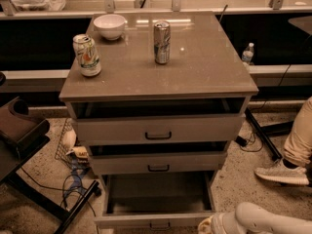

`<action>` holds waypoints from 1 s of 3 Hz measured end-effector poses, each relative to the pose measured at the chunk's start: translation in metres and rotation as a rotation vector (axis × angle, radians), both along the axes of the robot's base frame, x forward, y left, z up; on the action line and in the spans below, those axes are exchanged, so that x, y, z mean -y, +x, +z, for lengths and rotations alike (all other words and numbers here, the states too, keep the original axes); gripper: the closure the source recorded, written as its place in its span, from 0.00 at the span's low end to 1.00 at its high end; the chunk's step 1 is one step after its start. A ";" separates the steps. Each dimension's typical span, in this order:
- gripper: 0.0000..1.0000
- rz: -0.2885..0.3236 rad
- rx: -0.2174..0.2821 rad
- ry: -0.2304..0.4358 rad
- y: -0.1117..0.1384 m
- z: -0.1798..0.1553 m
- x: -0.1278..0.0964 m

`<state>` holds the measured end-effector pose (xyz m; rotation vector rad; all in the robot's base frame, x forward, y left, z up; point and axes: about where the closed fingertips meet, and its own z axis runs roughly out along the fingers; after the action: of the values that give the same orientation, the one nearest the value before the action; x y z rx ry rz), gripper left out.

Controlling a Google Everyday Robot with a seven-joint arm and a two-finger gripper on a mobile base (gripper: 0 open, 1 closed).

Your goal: Open bottom drawer

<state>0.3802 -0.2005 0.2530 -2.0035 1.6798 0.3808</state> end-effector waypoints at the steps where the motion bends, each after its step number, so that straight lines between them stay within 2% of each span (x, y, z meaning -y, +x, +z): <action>1: 1.00 -0.006 0.001 0.001 0.003 -0.001 0.000; 2: 1.00 -0.035 0.021 -0.032 0.016 -0.004 0.000; 3: 1.00 -0.054 0.081 -0.068 0.050 -0.004 0.008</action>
Offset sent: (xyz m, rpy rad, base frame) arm 0.0465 -0.0057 -0.0055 -0.1141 -0.0710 -0.1054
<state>0.4297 -0.2090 0.2493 -1.9900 1.7136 0.2228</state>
